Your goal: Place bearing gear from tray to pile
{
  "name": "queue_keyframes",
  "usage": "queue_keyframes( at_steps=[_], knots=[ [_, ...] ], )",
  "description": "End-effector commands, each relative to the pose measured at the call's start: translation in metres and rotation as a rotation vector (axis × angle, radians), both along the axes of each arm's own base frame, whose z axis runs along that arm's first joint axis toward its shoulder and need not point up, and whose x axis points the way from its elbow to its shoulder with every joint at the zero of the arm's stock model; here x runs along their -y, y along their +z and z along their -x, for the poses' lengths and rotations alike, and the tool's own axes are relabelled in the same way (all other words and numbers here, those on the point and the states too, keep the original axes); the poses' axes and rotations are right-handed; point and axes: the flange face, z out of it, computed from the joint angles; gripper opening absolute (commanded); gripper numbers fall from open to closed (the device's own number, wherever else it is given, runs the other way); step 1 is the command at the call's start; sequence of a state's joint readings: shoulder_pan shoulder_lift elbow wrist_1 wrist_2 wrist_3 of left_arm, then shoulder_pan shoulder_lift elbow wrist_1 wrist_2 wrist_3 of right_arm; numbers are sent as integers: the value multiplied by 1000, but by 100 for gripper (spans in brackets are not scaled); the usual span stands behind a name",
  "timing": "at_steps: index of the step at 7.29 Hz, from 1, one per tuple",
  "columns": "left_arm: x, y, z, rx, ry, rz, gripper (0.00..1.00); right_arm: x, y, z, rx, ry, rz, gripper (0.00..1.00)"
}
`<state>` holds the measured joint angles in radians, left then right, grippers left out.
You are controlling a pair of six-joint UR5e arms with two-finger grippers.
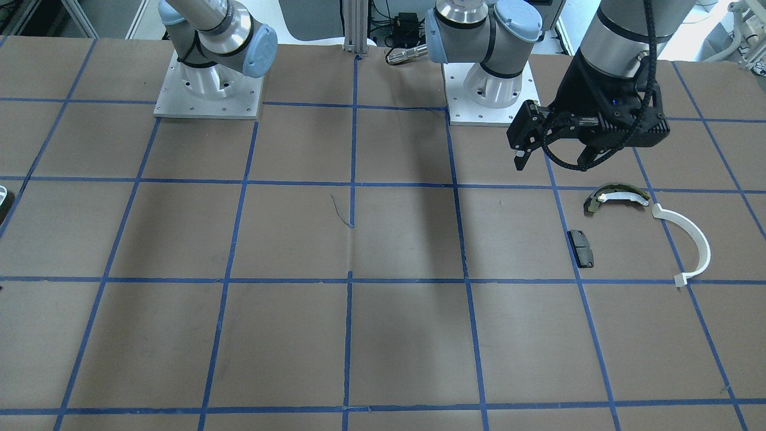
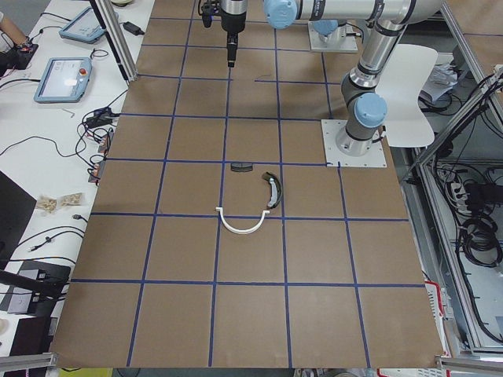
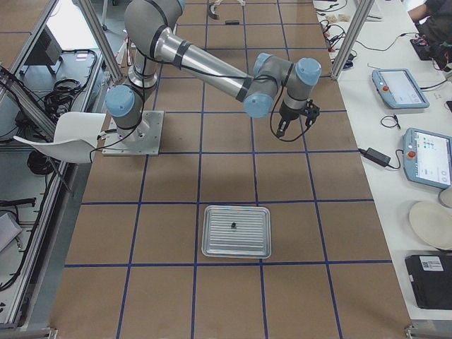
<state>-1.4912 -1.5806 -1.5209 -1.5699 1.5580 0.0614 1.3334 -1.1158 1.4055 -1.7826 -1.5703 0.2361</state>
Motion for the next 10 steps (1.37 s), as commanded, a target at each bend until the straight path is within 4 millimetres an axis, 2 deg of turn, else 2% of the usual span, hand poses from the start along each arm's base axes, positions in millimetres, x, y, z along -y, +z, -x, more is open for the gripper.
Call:
queue_keyframes(
  at_steps=[1, 2, 4, 5, 6, 7, 8, 10],
  knots=[
    [0, -3, 0, 1, -1, -13, 100, -19, -14, -170, 16, 6, -24, 0],
    [0, -4, 1, -1, -1, -13, 100, -39, -28, -228, 52, 55, -38, 0],
    [0, -4, 1, 0, -1, -12, 100, -75, -52, -301, 119, 3, -14, 0],
    [-1, -3, 1, 0, -1, -10, 100, -96, -66, -332, 125, 40, -3, 0],
    [-1, -3, 1, -2, -3, -9, 100, -118, -86, -351, 116, 19, -22, 0],
    [-1, -4, 1, -2, -3, -10, 100, -133, -102, -356, 119, 21, -17, 0],
    [-1, -4, 1, -2, -3, -10, 100, -148, -113, -366, 145, 37, -25, 0],
    [1, -6, 1, -2, 0, -15, 100, -167, -118, -391, 149, 12, -31, 0]
  ],
)
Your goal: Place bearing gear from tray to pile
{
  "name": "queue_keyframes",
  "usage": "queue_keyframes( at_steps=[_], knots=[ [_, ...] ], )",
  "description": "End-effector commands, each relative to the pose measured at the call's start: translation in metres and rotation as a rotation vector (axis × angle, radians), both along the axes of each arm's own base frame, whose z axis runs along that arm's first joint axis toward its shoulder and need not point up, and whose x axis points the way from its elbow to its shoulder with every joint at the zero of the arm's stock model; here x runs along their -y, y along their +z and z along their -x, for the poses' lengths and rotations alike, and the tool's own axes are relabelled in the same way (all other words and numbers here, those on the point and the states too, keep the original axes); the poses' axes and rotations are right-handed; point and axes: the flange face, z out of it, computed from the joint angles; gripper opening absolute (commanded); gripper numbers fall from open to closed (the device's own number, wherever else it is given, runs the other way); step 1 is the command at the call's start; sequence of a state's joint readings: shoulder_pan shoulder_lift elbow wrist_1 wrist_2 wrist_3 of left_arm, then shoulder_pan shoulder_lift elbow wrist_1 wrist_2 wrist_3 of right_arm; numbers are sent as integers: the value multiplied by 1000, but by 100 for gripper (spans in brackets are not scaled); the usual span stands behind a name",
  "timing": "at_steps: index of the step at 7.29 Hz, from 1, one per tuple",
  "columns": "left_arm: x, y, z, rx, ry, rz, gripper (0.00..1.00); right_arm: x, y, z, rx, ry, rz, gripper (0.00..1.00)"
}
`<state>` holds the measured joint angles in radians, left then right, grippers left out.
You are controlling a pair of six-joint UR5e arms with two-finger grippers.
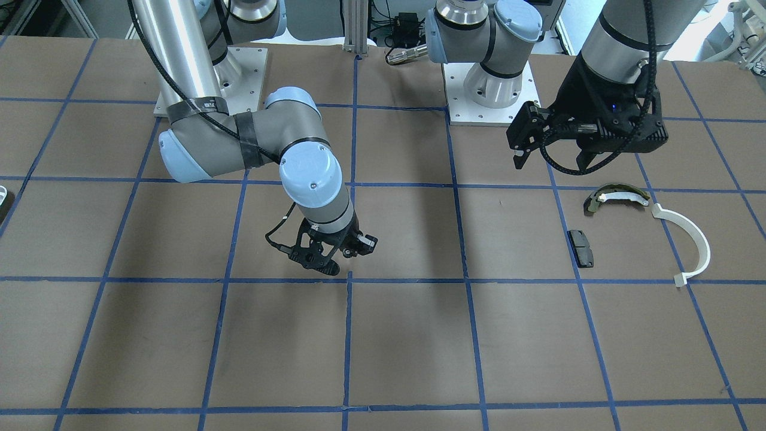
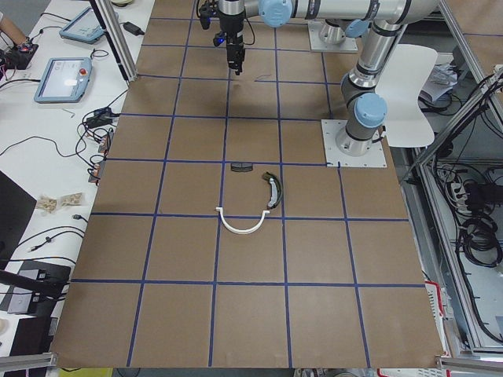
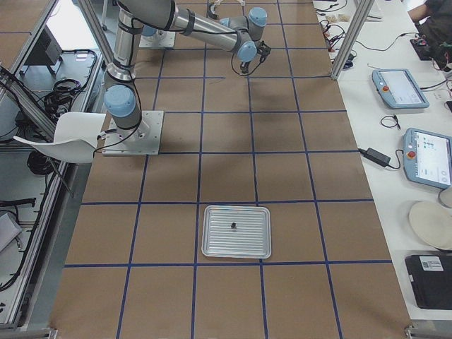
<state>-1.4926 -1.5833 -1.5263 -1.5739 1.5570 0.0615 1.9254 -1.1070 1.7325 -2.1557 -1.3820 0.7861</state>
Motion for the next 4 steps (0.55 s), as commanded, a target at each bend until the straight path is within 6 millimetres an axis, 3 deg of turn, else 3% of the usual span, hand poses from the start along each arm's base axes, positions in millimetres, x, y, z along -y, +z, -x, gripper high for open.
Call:
queue_keyframes(
  at_steps=[1, 2, 3, 4],
  knots=[
    [1, -2, 0, 0, 2, -4, 100, -19, -7, -19, -3, -13, -14, 0],
    [1, -2, 0, 0, 2, -4, 100, -21, -9, -18, -6, -12, -16, 71],
    [0, -1, 0, 0, 2, -3, 100, -20, -6, -17, -6, -8, -2, 89],
    [-4, 3, 1, 2, -1, 6, 100, -13, 1, -17, 0, -2, 39, 100]
  ],
)
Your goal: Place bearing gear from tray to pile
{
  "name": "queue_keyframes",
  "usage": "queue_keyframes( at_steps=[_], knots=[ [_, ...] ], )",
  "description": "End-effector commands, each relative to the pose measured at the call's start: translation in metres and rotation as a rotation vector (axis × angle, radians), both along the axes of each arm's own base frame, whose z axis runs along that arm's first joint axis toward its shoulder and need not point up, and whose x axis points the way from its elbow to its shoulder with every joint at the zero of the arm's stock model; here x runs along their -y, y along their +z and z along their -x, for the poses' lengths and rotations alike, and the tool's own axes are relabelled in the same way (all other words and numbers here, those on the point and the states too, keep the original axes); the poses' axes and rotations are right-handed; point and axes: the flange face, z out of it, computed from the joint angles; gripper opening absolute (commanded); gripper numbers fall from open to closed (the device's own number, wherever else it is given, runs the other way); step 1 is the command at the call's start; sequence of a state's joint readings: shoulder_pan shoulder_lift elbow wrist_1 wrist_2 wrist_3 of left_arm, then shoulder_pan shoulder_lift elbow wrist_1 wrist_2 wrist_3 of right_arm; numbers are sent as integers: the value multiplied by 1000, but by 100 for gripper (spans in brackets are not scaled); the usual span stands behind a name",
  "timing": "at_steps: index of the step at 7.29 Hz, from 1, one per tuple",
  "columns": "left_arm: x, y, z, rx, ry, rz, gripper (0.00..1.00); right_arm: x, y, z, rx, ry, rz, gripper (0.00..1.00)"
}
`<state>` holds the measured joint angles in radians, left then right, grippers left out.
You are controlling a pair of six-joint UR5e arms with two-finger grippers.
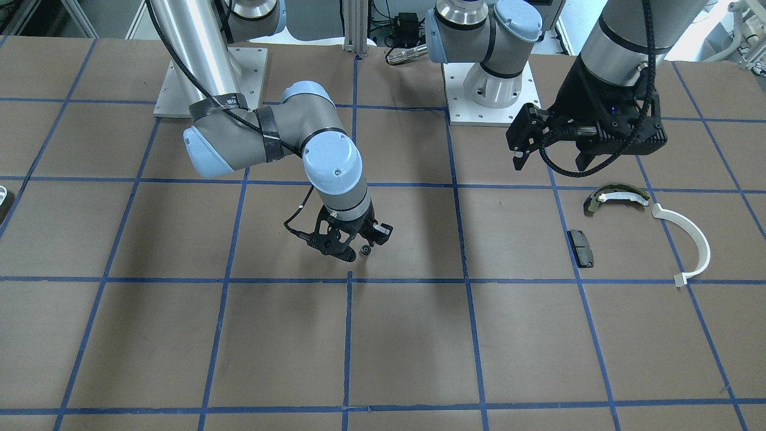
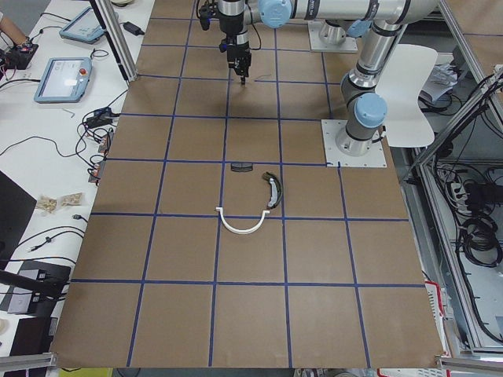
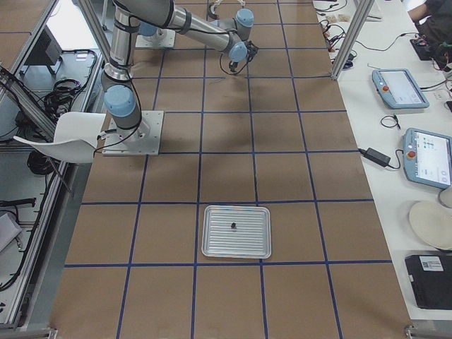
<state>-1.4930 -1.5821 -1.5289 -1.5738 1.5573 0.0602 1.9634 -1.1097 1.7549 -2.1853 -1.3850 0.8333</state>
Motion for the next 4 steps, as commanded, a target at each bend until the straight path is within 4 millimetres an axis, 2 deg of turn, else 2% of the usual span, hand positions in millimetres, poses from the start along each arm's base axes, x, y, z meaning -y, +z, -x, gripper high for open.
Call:
queue_keyframes(
  at_steps=[1, 2, 3, 4],
  knots=[
    [-10, 14, -2, 5, -10, 24, 100, 14, 13, 10, 12, 3, 56, 100],
    [2, 1, -4, 0, 1, 0, 100, 42, 32, 36, 30, 84, 126, 100],
    [11, -22, -5, -9, 31, -45, 100, 65, 61, 84, 33, 93, 172, 100],
    [16, -57, -2, -14, 57, -113, 100, 86, 81, 151, 37, 44, 183, 100]
  ],
)
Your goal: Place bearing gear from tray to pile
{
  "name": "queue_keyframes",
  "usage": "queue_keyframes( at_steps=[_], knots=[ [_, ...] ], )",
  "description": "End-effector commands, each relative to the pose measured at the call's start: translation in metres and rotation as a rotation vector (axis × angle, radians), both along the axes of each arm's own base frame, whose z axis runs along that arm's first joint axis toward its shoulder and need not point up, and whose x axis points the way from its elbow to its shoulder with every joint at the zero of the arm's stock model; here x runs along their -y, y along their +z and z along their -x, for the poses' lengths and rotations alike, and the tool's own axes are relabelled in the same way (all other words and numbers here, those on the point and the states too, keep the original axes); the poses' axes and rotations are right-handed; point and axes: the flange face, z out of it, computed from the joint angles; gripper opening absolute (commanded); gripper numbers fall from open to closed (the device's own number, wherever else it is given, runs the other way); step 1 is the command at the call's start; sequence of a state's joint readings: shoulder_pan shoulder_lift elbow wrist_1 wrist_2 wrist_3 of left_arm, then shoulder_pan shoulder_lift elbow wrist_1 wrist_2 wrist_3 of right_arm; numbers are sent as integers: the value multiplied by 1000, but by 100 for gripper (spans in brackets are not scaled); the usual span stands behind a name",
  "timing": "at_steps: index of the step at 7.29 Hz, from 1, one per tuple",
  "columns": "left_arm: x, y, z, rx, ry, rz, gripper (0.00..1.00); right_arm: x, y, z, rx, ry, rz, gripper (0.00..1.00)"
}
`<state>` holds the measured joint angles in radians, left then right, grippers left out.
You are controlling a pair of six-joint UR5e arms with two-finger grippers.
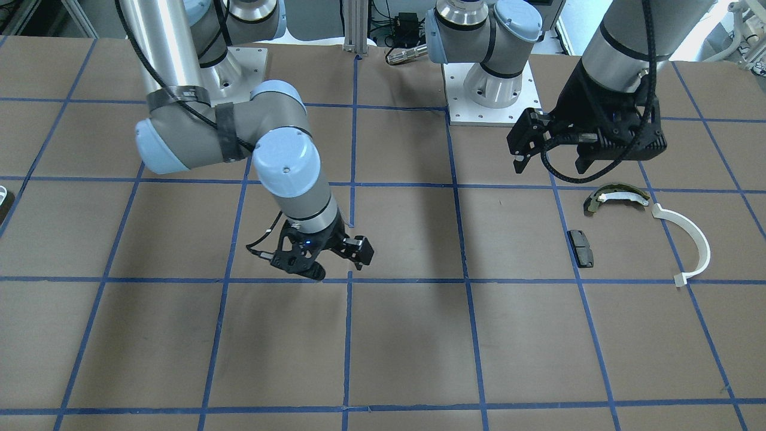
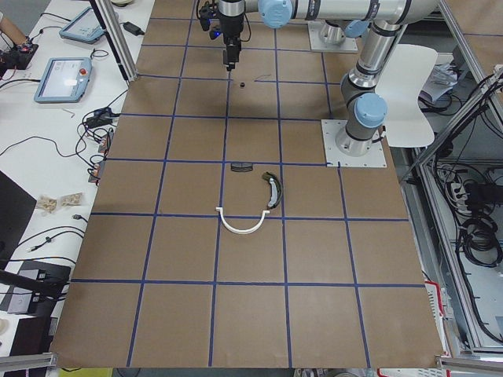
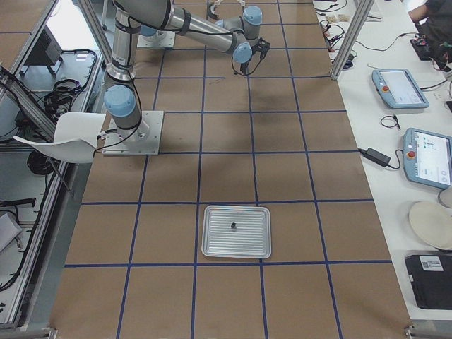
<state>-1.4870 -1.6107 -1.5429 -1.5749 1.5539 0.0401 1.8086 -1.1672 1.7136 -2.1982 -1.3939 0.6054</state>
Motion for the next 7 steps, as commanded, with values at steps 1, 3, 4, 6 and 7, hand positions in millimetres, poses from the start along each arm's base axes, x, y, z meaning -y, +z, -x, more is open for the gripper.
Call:
queue_keyframes(
  at_steps=[1, 3, 4, 6, 7],
  knots=[
    [9, -65, 24, -5, -5, -96, 98, 30, 44, 130, -2, 52, 20, 100],
    [20, -140, 90, 9, 2, -74, 99, 27, 85, 252, -29, 78, 39, 100],
    [23, -170, 124, 14, -39, -25, 100, 23, 86, 321, -41, 118, 29, 100],
    [20, -228, 171, 39, -32, -31, 100, -2, 90, 428, -150, 231, -13, 100],
    [15, -253, 189, 49, -39, -64, 100, -19, 88, 483, -158, 254, -17, 100]
  ],
)
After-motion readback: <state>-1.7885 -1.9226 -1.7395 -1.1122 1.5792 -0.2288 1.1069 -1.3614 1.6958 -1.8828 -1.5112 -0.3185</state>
